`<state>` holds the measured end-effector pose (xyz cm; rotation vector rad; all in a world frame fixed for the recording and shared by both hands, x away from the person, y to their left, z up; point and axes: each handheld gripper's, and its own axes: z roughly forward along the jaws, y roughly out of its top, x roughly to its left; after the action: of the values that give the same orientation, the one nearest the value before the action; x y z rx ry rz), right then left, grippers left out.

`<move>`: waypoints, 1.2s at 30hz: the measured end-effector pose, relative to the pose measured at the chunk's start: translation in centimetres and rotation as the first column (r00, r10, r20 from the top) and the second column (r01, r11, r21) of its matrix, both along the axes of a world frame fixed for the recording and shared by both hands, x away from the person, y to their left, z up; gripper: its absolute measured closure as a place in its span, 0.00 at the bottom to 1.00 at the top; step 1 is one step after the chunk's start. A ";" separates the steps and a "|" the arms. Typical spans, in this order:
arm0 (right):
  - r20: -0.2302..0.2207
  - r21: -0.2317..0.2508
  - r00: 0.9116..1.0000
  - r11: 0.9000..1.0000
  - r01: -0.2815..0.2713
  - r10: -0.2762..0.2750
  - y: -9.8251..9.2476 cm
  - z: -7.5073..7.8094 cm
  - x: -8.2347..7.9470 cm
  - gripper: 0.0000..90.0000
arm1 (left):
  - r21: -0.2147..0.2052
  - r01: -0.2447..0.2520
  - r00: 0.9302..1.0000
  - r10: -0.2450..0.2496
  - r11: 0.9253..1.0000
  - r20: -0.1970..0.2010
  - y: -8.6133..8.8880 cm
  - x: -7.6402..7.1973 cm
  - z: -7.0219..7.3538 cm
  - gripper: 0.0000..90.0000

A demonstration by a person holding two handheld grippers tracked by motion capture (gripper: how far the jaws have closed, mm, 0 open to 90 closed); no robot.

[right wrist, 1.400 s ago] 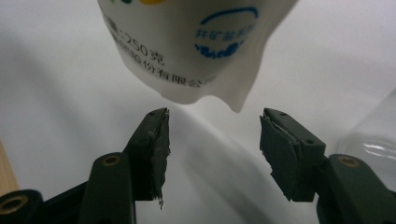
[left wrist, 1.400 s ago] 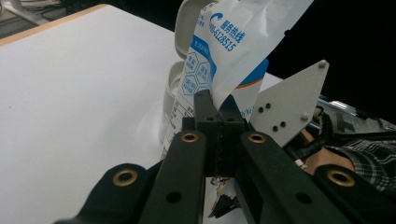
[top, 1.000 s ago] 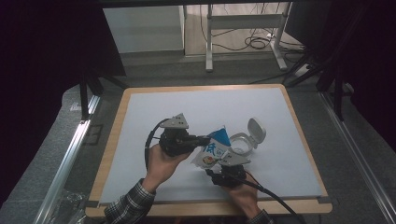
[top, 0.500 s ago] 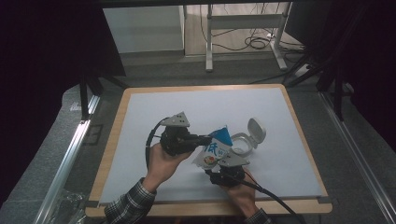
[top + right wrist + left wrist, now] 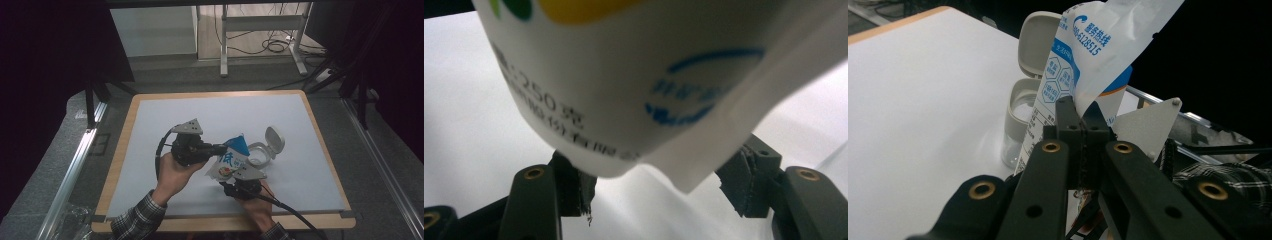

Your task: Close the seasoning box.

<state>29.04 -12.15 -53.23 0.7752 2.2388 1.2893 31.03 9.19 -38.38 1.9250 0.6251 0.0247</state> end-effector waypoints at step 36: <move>-0.065 0.032 0.993 0.995 -0.093 0.095 0.5 -0.1 -0.5 0.58 | 0.052 -0.027 0.997 0.023 0.998 0.070 -1.9 2.1 -1.6 0.99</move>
<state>28.59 -11.69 -53.29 0.7413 2.3391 1.3606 33.09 7.25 -39.99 1.9588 0.6075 0.1246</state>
